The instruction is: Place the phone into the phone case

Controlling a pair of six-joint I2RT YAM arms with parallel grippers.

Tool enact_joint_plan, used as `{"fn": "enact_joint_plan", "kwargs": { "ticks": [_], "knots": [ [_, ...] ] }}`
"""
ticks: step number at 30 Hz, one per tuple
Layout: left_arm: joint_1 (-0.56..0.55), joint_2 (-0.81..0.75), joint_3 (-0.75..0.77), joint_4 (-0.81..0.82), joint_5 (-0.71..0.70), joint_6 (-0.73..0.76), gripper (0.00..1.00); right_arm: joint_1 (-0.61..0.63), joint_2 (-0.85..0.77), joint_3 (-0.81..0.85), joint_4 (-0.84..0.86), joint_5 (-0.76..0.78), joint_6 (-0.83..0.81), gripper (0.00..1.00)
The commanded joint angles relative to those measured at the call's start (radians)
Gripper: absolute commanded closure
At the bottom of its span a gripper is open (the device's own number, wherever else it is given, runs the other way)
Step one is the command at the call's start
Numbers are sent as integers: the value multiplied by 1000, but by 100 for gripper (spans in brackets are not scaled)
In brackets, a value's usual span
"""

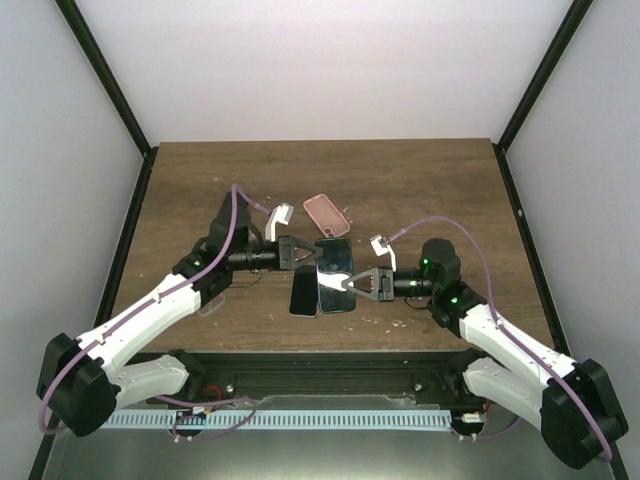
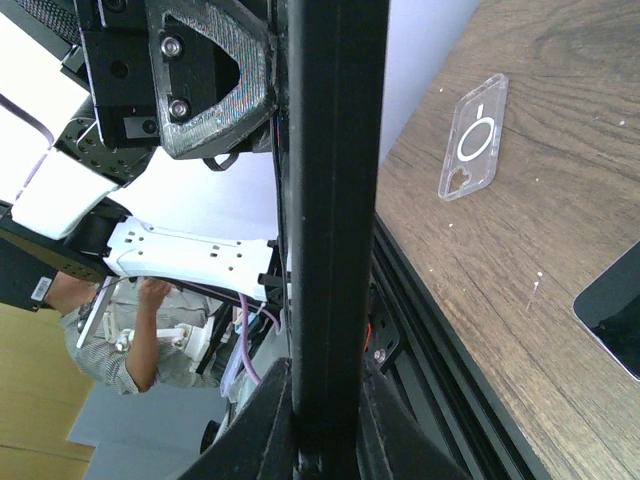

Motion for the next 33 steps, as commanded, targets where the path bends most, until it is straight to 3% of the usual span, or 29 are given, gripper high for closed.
{"fn": "enact_joint_plan", "kwargs": {
  "ticks": [1,2,6,7,10,12,17,24,26,30,31,33],
  "knots": [
    [-5,21,47,-70,-63,11,99,7,-11,56,-45,34,-59,90],
    [-5,21,49,-73,-63,6,92,7,-10,59,-54,47,-61,90],
    [-4,15,39,-108,-92,3,48,6,-28,79,-72,93,-52,91],
    [-4,13,34,-122,-98,-2,42,7,-44,81,-63,113,-40,91],
    [-5,1,-22,-88,-48,-58,35,6,-87,103,-63,207,-12,91],
    [-4,-17,-91,25,7,-155,35,6,-79,127,-43,228,19,91],
    [-13,-45,-216,303,59,-350,36,8,-47,134,35,286,101,91],
    [-30,-22,-201,318,62,-397,44,7,-8,123,107,317,162,91],
    [-36,-15,-203,337,62,-408,55,6,-6,116,117,330,174,91],
    [-35,-16,-209,322,34,-408,93,6,-5,109,106,346,165,91],
    [-35,-14,-201,291,26,-401,99,6,-3,109,97,351,156,91],
    [-35,-9,-177,231,8,-380,100,6,1,109,76,360,144,91]
  ]
}}
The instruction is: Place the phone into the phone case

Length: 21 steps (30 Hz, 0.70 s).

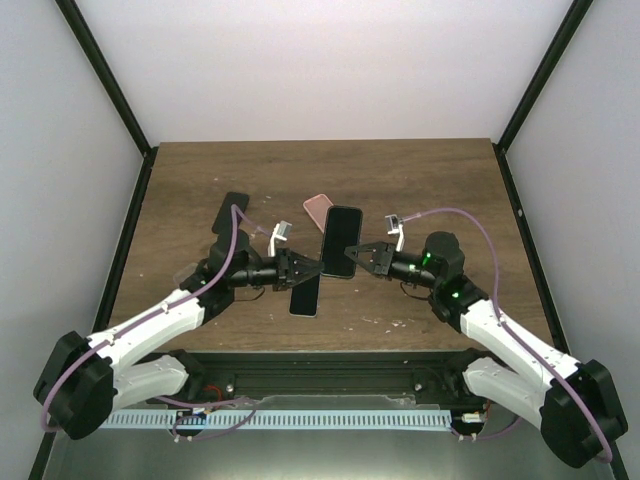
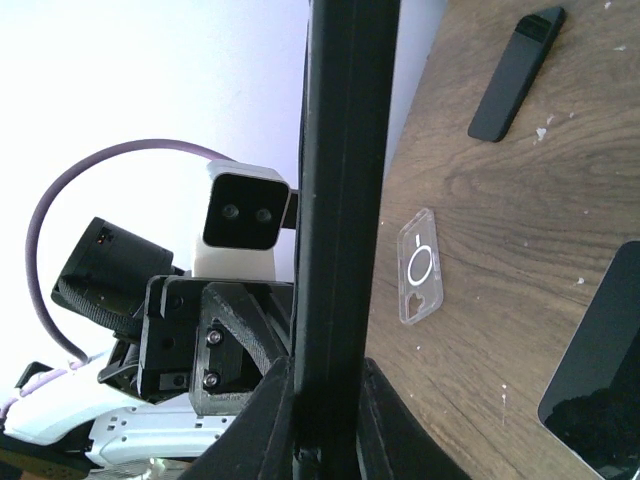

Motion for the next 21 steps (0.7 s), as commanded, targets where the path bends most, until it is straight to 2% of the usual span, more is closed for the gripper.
{"fn": "enact_joint_plan", "kwargs": {
  "ticks": [1,5,8,11,15,16,21],
  "knots": [
    [-2,14,45,-101,-45,-12,100,8,-1,41,57,29,-65,91],
    [-1,30,68,-157,-66,8,98,8,13,61,-2,58,-124,91],
    [1,31,95,-222,-85,50,71,3,25,94,-76,79,-195,91],
    [4,21,133,-366,-151,139,45,-18,50,148,-194,89,-281,91],
    [13,-4,157,-475,-212,218,3,-84,105,198,-295,28,-387,91],
    [16,-9,159,-497,-226,234,0,-105,123,206,-314,8,-408,91],
    [25,-27,193,-636,-319,320,0,-213,248,223,-419,-106,-503,90]
  ]
}}
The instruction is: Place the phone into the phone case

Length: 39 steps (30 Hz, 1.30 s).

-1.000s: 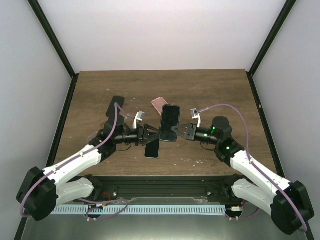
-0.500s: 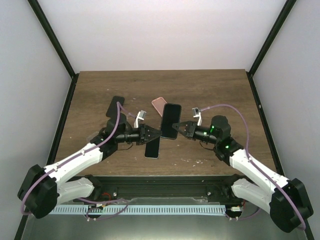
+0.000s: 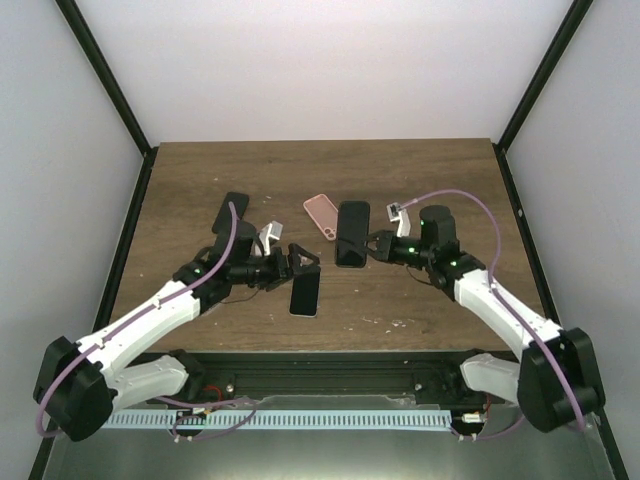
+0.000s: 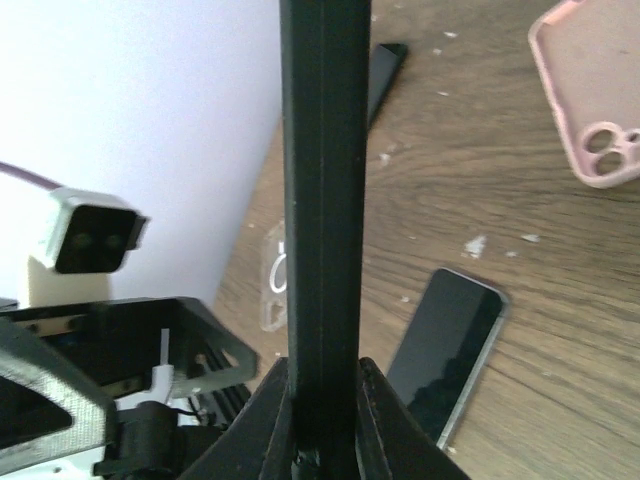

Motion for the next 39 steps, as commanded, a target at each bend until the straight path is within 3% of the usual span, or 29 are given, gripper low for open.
{"fn": "enact_joint_plan", "kwargs": {
  "ticks": [1,9,14,22,29,33,39],
  "knots": [
    [8,-24,56,-186,-124,120,0,-102,87,41,-104,-125,-146,90],
    [13,-78,55,-326,-263,202,0,-276,316,93,-288,-77,-333,90],
    [16,-71,34,-326,-264,211,0,-315,395,114,-304,-37,-330,87],
    [19,-60,11,-332,-264,216,0,-320,464,143,-328,124,-305,76],
    [18,-51,-3,-312,-251,206,0,-315,436,146,-299,228,-131,58],
    [18,-50,-8,-319,-260,219,0,-300,405,160,-313,298,-145,47],
    [18,-57,-43,-292,-262,204,0,-210,433,245,-287,391,-227,40]
  ]
}}
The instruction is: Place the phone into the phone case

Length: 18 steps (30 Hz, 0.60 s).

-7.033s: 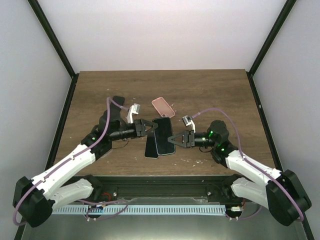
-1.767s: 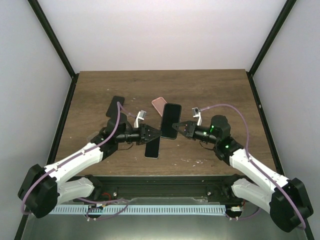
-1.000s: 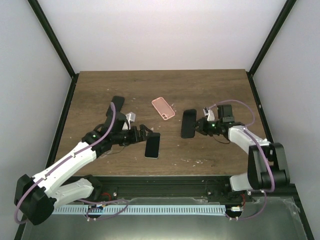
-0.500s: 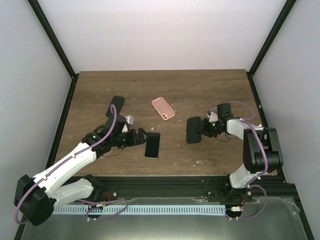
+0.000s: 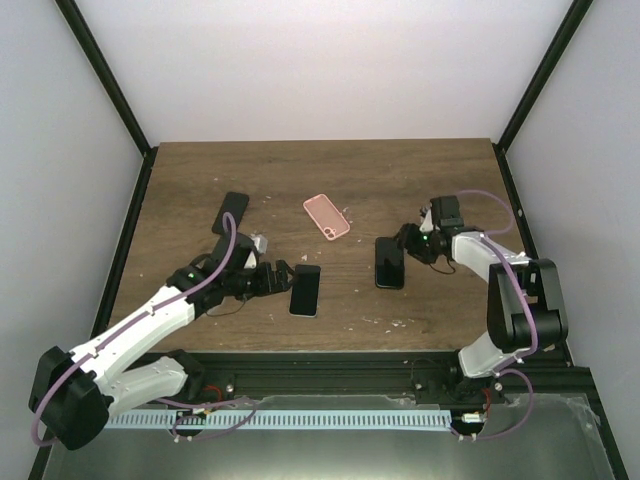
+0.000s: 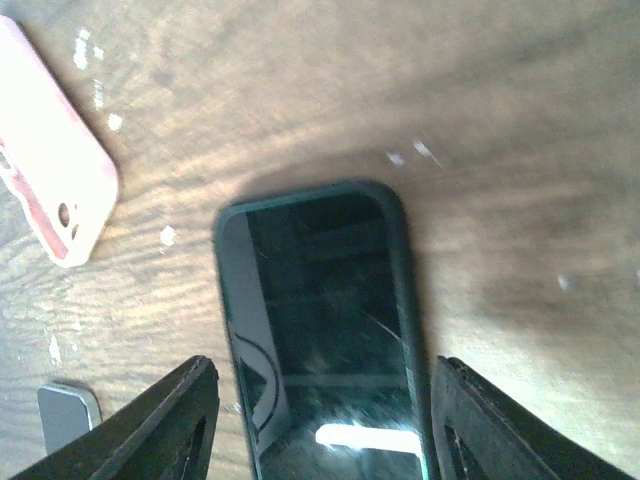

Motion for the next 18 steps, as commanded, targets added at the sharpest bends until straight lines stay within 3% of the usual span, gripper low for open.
{"fn": "enact_joint_plan", "kwargs": {
  "ticks": [1,8,18],
  "knots": [
    [3,-2,-31,26,-7,-4,1,82,18,103,48,94,-77,41],
    [5,29,-31,33,-14,1,2,169,136,278,80,127,-191,64],
    [5,-3,-59,42,0,-13,3,252,360,430,105,150,-268,69]
  ]
}}
